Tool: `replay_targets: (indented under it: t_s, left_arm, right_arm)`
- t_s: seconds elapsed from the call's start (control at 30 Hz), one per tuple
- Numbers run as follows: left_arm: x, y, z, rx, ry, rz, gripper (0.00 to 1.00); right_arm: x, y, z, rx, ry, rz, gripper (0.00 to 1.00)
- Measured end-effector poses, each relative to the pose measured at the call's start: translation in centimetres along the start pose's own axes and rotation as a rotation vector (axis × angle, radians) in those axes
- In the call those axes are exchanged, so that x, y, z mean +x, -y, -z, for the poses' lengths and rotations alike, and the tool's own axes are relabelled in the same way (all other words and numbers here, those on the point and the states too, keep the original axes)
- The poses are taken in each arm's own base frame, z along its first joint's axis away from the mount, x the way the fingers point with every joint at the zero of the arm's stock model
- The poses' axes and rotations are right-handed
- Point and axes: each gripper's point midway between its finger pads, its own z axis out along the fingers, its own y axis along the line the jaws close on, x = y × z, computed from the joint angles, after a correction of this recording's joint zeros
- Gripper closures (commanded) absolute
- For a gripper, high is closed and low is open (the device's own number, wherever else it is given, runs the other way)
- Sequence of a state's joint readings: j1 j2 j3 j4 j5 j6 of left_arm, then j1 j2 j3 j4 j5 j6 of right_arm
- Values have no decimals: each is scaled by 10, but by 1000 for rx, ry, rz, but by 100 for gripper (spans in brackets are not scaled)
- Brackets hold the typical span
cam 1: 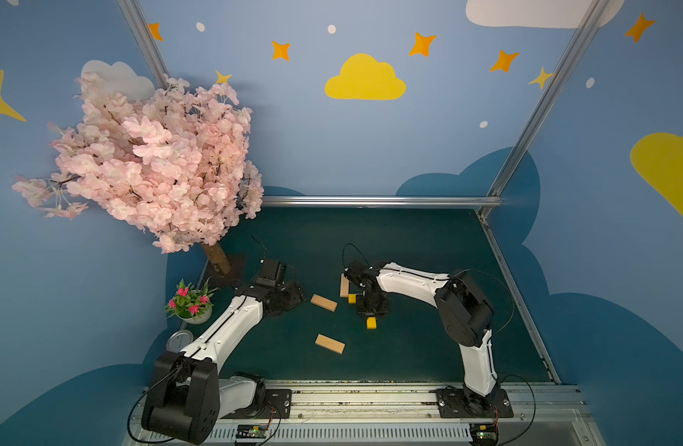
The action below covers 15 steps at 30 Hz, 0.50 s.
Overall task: Assemble the number 6 with building blocks
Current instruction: Assemble the building block at the center of the board.
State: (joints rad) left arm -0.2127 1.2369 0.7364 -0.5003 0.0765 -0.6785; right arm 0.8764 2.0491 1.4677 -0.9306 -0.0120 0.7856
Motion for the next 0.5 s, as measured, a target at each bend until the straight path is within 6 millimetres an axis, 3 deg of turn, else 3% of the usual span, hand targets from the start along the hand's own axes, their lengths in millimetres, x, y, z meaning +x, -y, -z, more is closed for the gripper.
replay_targets:
  t_s: [0.33,0.37,0.5]
  left_arm:
    - [0,0,0,-2,1,-1,19]
    - [0,0,0,-3,0,-1,19]
    - [0,-1,-2,-6,-4,0,19]
  right_arm:
    - [-2,2,0,2,-4,-7,69]
    - [-2,2,0,3,-4,-8,65]
    - [-2,4,0,9,-8,-17,30]
